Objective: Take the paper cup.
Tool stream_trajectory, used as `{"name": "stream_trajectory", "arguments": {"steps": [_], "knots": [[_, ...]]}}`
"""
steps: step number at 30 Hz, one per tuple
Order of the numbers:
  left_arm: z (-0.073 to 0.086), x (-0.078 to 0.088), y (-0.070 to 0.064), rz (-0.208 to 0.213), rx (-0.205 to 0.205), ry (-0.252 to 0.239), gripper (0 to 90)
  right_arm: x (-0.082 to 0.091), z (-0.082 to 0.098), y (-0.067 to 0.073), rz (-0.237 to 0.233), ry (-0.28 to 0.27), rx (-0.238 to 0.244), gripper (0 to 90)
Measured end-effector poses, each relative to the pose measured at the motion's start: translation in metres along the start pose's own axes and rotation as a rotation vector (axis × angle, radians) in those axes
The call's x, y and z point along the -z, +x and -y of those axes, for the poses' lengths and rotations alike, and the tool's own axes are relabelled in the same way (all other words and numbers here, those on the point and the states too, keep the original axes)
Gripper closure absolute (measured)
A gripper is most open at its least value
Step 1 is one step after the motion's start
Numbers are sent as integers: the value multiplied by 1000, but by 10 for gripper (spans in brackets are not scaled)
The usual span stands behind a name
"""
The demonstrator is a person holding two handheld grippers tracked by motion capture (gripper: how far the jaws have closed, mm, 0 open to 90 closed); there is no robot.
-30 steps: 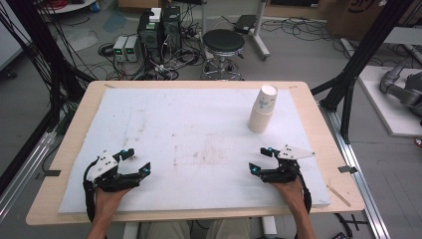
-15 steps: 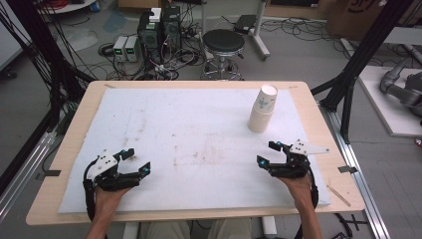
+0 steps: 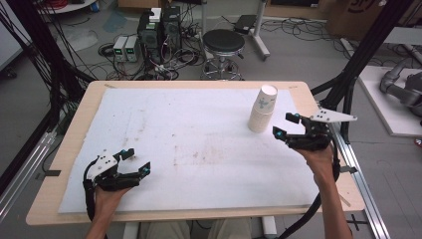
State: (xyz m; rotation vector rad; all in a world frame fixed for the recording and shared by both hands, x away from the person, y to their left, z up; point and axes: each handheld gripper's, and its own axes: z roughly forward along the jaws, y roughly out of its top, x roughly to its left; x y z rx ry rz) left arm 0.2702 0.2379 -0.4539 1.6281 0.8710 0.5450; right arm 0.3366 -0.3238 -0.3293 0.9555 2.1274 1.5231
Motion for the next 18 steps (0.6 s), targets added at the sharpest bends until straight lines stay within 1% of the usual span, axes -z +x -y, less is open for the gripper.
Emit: {"name": "stream_trajectory", "arguments": {"steps": [3,4,6,8,10,11,12,13,14,15,18], "knots": [[0,0,0,-1,-2,0,169,3,-22,-8,13,17,18,199],[0,0,0,-2,-2,-3,169,3,-28,-10,15,24,17,199],[0,0,0,-2,-2,-3,169,4,-40,-15,36,36,22,199],[0,0,0,0,0,-5,169,4,-50,-20,49,46,29,199],[0,0,0,0,4,-6,169,3,-59,-24,59,68,27,200],[0,0,0,1,5,-6,169,3,-59,-24,59,68,27,200],[0,0,1,4,6,-5,169,1,-68,-29,62,92,27,199],[0,0,1,4,7,-4,169,-1,-72,-31,65,104,28,199],[0,0,1,4,7,-4,169,-1,-72,-31,65,104,28,199],[0,0,1,4,8,-3,169,-5,-80,-36,65,126,31,200],[0,0,1,3,11,-3,169,-12,-92,-41,67,173,32,199]]}}
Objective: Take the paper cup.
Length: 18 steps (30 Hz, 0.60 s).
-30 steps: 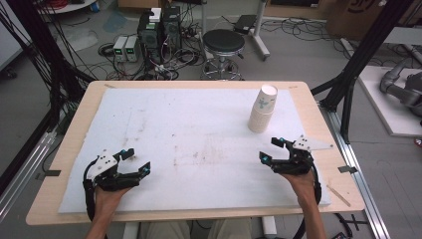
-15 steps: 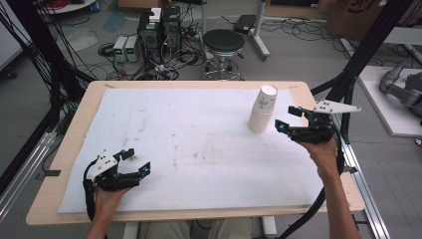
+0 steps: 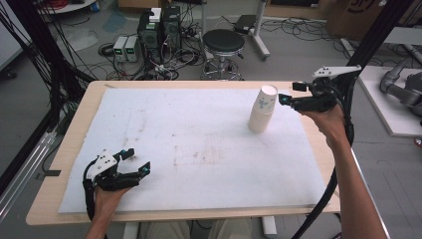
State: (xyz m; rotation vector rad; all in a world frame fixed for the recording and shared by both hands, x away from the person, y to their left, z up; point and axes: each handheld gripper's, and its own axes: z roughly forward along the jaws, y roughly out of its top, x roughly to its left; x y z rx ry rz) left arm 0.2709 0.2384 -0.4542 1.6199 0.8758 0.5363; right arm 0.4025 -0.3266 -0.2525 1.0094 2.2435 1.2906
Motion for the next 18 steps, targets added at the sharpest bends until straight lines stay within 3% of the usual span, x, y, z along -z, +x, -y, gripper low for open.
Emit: {"name": "stream_trajectory", "arguments": {"steps": [2,11,15,18], "knots": [[0,0,0,1,6,-1,169,-5,-8,-4,12,24,25,200],[0,0,2,7,18,0,169,-24,-29,-18,7,128,19,200],[0,0,2,9,16,2,169,-35,-41,-23,14,195,40,201],[0,0,2,9,22,0,169,-40,-46,-26,20,243,31,201]]}}
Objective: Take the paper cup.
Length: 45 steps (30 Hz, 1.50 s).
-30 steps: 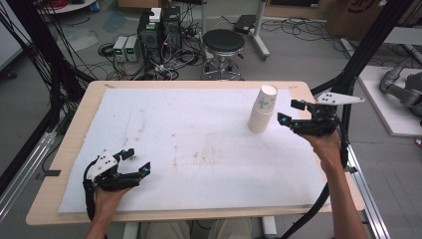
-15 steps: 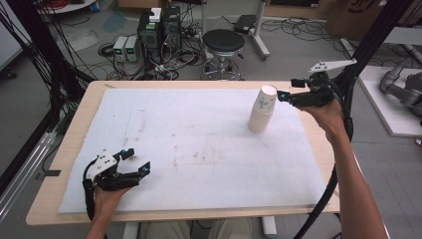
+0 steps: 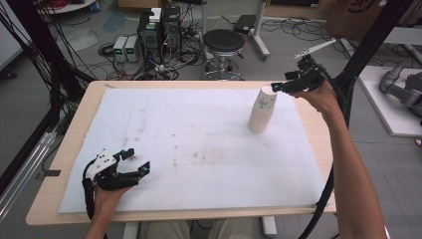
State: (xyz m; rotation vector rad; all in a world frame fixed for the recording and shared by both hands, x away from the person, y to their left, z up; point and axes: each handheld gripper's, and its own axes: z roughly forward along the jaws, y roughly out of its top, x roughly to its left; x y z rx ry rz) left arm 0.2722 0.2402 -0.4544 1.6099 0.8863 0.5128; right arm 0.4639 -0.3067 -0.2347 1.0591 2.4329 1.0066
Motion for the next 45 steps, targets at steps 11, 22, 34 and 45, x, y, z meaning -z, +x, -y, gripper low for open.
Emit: {"name": "stream_trajectory", "arguments": {"steps": [11,22,34,45], "knots": [[0,0,0,1,-2,4,169,-15,-17,-5,-1,146,9,201],[0,0,0,1,-4,5,169,-35,-24,-4,-18,243,13,201],[0,-1,-1,-1,-3,6,169,-48,-24,-6,-28,304,27,202],[0,-1,0,0,1,8,169,-56,-25,-6,-15,357,49,365]]}}
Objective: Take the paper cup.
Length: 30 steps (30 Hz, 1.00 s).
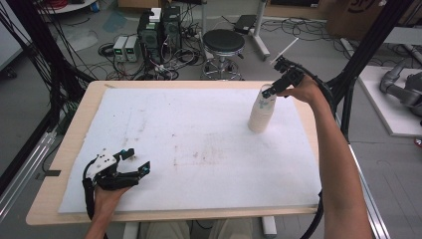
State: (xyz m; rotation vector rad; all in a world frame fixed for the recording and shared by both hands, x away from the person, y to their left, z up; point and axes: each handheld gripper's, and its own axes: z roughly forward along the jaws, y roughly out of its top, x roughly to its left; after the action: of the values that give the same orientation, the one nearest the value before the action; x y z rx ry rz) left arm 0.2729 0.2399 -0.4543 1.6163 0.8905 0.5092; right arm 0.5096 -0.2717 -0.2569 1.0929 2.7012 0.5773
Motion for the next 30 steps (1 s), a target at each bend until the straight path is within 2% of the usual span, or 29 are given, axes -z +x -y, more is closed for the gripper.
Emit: {"name": "stream_trajectory", "arguments": {"steps": [15,28,30], "knots": [[0,0,0,0,0,6,168,3,1,0,0,-6,-6,377],[0,-1,0,-2,-1,5,169,24,-1,3,7,-43,3,385],[0,-1,0,-3,0,4,169,35,-5,5,12,-57,18,386]]}}
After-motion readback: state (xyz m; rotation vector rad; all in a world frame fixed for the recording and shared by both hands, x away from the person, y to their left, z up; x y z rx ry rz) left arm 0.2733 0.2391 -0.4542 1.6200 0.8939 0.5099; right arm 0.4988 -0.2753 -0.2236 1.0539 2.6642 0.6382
